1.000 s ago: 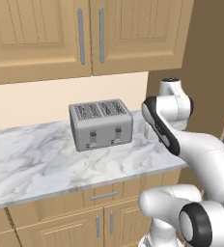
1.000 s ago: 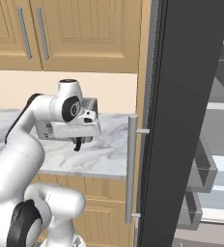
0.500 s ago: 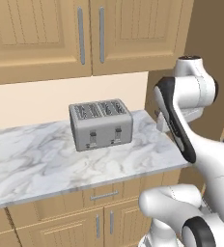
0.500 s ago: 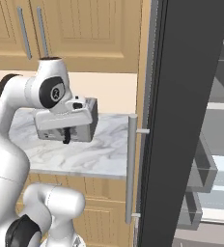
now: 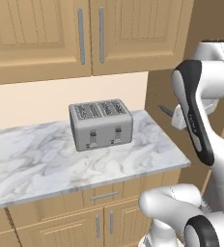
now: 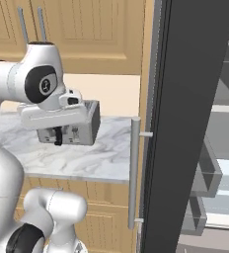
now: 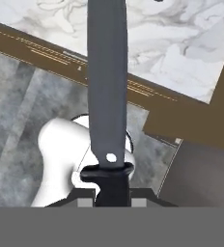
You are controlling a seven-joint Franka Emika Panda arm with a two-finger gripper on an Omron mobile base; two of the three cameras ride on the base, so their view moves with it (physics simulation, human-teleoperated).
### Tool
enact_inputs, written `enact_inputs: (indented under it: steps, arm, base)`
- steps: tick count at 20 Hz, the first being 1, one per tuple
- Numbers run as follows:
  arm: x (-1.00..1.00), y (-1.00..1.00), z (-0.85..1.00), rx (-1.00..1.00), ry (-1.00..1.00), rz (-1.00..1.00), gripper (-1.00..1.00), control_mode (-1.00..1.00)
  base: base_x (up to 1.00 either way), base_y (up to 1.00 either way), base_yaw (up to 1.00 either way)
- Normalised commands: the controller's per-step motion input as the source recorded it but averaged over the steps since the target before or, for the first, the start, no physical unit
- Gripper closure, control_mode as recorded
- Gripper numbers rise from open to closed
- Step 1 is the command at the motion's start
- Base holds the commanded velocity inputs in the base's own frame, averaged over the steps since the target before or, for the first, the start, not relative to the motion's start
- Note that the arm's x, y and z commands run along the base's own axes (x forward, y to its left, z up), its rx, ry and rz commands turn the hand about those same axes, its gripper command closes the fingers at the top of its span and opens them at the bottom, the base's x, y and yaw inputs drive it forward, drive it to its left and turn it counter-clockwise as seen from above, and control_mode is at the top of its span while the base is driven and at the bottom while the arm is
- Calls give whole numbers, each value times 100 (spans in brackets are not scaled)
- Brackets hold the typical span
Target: Retrieve the butter from the fridge and place it on a plate on the dining table. Then retrieve the butter knife by the fridge and place it near the plate.
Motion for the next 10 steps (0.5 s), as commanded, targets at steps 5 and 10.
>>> enact_inputs:
  steps: [5, 10]
  arm:
    - [-51, 2, 24, 0, 0, 7, 100, -100]
    - [-8, 0, 3, 0, 0, 1, 100, 100]
  base:
    - [0, 0, 0]
    - [-35, 1, 0]
